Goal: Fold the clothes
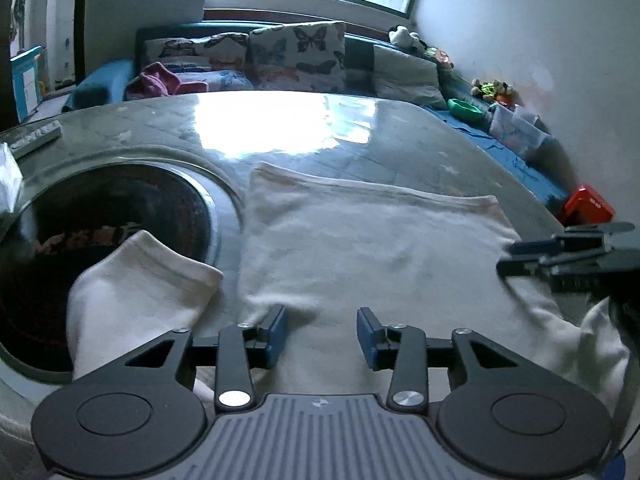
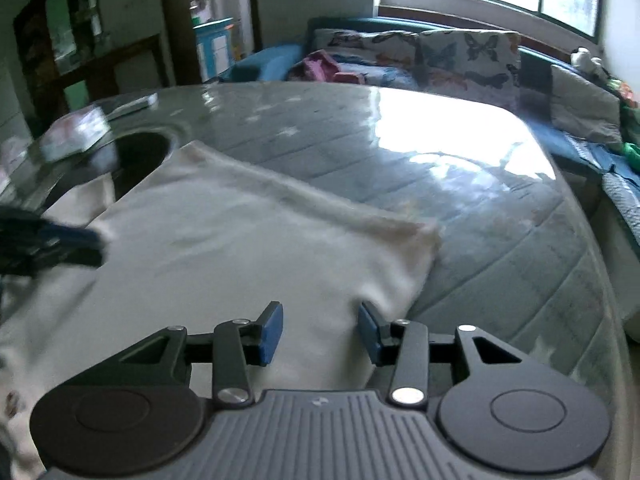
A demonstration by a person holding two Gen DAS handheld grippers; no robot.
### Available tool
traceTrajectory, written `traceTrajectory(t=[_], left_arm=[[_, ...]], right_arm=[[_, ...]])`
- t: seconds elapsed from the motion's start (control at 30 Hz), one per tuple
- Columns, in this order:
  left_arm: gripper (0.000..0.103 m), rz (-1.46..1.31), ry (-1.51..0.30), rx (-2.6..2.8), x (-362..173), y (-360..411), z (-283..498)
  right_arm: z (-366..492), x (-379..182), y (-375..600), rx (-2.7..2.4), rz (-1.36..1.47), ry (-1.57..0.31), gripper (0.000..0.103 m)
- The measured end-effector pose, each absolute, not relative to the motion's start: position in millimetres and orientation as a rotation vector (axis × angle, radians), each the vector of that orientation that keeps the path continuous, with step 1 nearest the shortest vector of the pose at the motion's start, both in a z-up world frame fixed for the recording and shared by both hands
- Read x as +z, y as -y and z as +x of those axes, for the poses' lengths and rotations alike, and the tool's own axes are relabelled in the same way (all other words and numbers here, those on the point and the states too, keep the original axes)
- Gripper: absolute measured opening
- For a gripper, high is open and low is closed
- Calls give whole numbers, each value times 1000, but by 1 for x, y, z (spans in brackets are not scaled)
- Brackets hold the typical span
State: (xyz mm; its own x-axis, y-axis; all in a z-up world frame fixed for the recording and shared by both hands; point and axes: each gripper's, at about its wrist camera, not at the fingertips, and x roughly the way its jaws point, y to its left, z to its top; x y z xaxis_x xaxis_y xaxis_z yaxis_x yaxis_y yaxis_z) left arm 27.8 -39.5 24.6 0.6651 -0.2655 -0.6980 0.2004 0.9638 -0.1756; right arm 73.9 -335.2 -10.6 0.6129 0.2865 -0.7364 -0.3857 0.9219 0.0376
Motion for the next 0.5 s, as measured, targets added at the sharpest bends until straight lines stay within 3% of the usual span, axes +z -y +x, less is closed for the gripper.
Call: traceTrajectory(t=[0.27, 0.4, 0.5], left_arm=[[43, -93, -738, -181, 35, 19, 34], [43, -9, -715, -107, 35, 9, 31], [43, 38, -736, -74, 28, 6, 33]], right_arm=[[120, -14, 343, 347, -104, -807, 43], [127, -16, 337, 362, -116, -800, 51], [127, -16, 332, 369, -133, -792, 52]])
